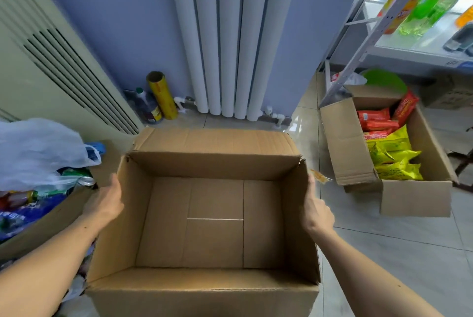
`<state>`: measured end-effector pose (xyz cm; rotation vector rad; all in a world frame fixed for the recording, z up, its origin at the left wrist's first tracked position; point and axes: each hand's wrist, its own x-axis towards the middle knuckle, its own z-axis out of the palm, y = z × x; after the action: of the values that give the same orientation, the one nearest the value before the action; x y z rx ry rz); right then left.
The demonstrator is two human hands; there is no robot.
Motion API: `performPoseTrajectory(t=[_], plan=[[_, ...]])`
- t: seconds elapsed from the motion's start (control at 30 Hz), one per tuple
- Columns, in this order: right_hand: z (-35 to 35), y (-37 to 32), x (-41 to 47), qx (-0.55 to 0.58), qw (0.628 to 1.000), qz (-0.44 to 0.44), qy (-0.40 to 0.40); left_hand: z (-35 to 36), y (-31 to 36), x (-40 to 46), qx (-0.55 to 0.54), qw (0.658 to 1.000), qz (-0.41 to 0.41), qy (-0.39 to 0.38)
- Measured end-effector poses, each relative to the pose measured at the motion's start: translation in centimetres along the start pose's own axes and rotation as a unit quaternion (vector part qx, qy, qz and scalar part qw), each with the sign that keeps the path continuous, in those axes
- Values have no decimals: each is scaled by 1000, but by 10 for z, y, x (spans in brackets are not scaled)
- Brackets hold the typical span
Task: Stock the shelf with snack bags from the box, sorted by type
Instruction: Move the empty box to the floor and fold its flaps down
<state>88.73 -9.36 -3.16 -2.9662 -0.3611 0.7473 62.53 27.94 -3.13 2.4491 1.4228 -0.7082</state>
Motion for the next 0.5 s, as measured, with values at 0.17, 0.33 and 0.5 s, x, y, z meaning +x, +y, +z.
performPoseTrajectory(t=[0.17, 0.33, 0.5], plan=[[-12, -19, 76, 48, 998, 40, -21, -19, 45, 68, -12, 1000, -11, -8], [-10, -47, 148, 37, 998, 44, -30, -29, 73, 147, -13, 1000, 1, -22], [14, -77, 210, 72, 993, 88, -37, -23, 89, 233, 29, 999, 20, -36]])
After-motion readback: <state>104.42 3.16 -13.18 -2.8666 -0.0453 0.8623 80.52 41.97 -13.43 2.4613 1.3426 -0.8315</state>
